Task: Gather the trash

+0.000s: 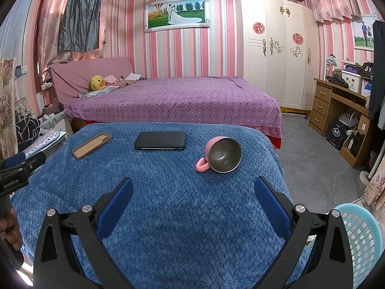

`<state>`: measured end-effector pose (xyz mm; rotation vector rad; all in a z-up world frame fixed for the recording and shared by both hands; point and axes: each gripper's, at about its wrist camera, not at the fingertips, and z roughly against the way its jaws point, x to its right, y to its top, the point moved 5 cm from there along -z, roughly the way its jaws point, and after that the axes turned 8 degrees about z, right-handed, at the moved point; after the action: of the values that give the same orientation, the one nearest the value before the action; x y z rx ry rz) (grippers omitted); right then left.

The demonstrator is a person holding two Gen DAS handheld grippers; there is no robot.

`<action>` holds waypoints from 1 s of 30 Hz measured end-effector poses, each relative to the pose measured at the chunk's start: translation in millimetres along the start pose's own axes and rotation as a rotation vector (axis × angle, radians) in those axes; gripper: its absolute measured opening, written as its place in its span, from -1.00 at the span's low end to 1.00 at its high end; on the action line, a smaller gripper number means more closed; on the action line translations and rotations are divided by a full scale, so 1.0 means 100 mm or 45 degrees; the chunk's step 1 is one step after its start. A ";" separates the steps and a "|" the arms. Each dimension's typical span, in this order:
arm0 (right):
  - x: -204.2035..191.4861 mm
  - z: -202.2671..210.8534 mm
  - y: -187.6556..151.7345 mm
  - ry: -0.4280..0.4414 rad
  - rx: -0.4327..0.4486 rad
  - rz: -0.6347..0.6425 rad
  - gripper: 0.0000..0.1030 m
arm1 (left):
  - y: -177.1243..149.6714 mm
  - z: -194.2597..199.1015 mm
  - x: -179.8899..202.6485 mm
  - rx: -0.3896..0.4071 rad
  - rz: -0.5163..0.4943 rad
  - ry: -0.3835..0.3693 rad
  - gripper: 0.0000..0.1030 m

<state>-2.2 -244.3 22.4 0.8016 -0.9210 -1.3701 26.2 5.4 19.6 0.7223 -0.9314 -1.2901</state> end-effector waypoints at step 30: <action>0.02 -0.02 -0.03 0.001 -0.003 0.003 0.91 | -0.01 0.01 0.03 0.007 -0.013 0.011 0.90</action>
<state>-1.5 -246.1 19.1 0.7992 -0.9192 -1.3683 24.3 2.0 19.6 0.7374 -0.9259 -1.2927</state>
